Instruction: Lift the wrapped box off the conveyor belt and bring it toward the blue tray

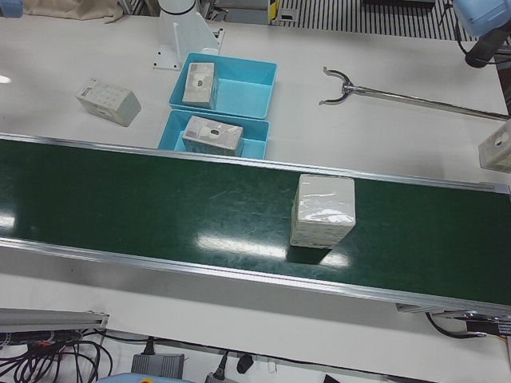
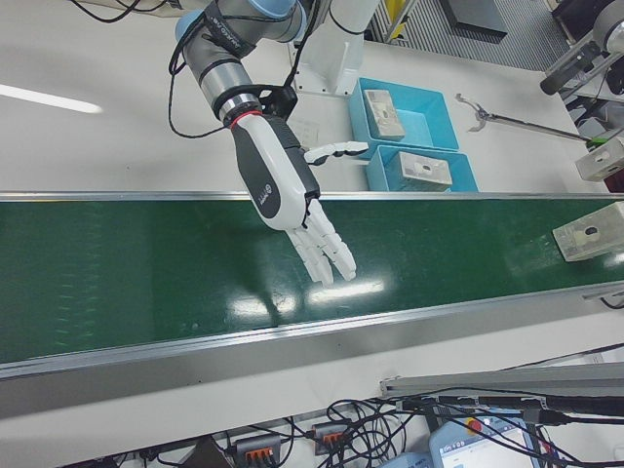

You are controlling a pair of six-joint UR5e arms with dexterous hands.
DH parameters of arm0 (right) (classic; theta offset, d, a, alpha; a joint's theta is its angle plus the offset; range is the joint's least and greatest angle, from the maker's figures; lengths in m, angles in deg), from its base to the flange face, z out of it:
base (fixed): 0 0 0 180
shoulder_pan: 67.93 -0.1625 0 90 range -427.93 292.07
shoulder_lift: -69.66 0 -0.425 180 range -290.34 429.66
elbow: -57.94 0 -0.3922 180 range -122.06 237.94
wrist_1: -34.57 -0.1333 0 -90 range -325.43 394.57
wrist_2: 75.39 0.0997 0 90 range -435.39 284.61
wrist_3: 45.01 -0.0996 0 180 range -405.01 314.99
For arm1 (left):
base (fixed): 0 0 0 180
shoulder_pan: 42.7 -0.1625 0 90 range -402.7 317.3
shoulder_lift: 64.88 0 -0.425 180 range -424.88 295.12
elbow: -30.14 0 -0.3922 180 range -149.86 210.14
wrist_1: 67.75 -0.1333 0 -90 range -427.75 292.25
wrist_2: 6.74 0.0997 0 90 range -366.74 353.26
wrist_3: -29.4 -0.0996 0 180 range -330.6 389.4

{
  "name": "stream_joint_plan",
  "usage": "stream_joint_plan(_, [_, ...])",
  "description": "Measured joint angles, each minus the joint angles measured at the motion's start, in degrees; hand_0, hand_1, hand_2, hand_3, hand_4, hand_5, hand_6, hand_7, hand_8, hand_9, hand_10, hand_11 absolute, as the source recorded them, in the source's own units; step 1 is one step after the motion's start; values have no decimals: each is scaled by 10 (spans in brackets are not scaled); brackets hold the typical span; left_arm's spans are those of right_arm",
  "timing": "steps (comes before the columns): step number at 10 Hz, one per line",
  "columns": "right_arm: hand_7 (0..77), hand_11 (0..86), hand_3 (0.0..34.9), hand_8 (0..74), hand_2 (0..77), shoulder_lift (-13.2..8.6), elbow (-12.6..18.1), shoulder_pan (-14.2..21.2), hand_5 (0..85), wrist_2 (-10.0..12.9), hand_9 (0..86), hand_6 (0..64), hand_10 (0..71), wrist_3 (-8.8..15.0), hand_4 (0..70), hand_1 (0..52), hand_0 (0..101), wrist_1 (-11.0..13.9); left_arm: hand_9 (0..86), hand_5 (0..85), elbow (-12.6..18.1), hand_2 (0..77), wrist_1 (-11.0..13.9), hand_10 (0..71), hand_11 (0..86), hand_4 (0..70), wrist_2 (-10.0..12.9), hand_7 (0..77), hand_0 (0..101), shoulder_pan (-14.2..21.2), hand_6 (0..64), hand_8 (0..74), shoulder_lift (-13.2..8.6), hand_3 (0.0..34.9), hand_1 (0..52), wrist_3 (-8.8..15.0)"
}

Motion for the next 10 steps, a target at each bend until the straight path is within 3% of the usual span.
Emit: stream_joint_plan(10, [5, 33, 0, 11, 120, 8, -4, 2, 27, -1, 33, 0, 16, -1, 11, 115, 435, -11, 0, 11, 0, 5, 0, 0, 0, 0, 0, 0, 0, 0, 0, 0, 0, 0, 0, 0])
